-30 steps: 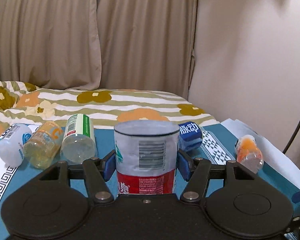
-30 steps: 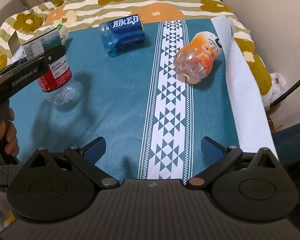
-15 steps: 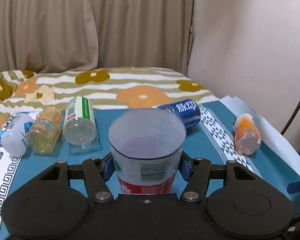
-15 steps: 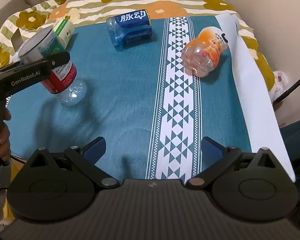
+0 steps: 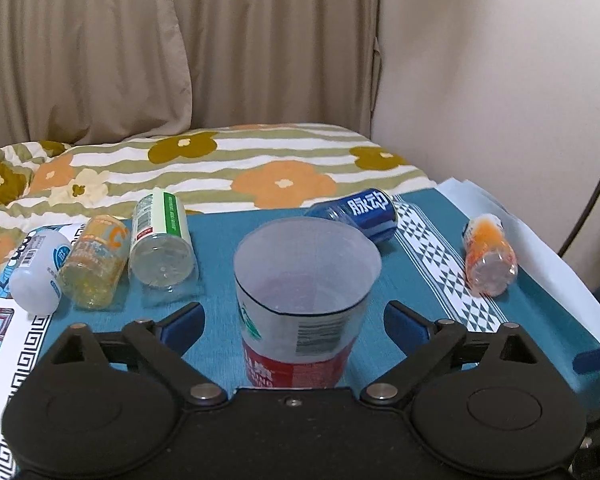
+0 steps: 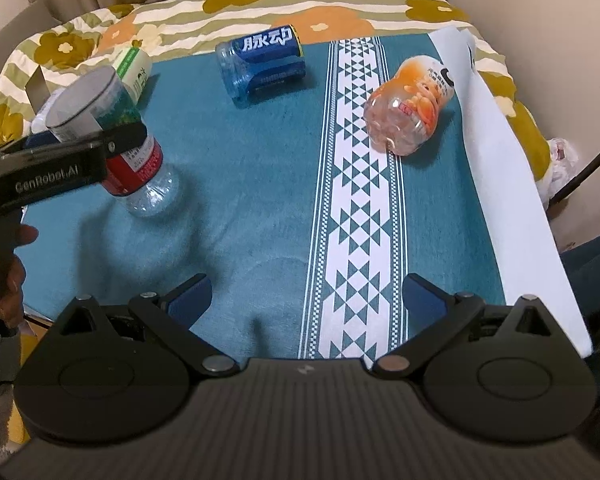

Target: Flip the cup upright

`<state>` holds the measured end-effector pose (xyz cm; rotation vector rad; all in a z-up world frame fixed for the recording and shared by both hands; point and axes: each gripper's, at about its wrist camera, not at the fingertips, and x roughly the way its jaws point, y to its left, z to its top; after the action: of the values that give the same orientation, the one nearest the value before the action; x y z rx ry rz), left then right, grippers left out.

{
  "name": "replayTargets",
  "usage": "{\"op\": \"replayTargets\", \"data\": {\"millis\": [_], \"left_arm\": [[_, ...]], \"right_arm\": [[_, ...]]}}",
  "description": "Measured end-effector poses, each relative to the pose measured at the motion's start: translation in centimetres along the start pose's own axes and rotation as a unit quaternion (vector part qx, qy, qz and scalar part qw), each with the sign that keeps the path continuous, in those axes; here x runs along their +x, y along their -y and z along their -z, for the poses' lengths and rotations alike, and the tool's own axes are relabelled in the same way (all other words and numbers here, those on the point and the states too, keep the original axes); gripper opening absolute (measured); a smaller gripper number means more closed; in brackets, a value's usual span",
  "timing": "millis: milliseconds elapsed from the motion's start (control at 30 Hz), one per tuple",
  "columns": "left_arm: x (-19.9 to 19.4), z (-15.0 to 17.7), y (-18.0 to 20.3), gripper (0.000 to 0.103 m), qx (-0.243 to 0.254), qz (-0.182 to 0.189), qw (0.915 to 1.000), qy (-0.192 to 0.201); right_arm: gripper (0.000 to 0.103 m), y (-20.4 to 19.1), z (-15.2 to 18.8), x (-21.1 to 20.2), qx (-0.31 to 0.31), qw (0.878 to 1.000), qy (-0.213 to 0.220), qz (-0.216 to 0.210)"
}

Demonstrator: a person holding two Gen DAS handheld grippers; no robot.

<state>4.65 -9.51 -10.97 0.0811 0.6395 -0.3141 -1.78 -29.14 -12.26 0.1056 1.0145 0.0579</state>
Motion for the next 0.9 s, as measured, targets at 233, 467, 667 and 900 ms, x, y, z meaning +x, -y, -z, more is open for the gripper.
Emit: {"op": "replayTargets", "data": {"millis": [233,467,667,900], "left_arm": [[-3.5,-0.9,-1.2,0.100,-0.023,0.003,0.9992,-0.033],[-8.9,-2.8,-3.5,0.100,-0.047,-0.010,0.9968,-0.064],[-12.6,-4.2,-5.5,0.103,-0.068,-0.027,0.9934,-0.088],[-14.1,-3.7,-6.6,0.103,-0.054,-0.053,0.9932,-0.088]], "right_arm": [[0.103,-1.2,-0.8,-2.2,0.002,1.000,0.021,0.009],[0.103,-3.7,-2.4,-6.6,-0.007,0.998,0.051,0.028],[0.103,-5.4,-3.6,-9.9,-0.006,0.997,0.055,0.046],[0.103,-6.6,-3.3,-11.1,0.002,0.996,0.065,0.064]]}}
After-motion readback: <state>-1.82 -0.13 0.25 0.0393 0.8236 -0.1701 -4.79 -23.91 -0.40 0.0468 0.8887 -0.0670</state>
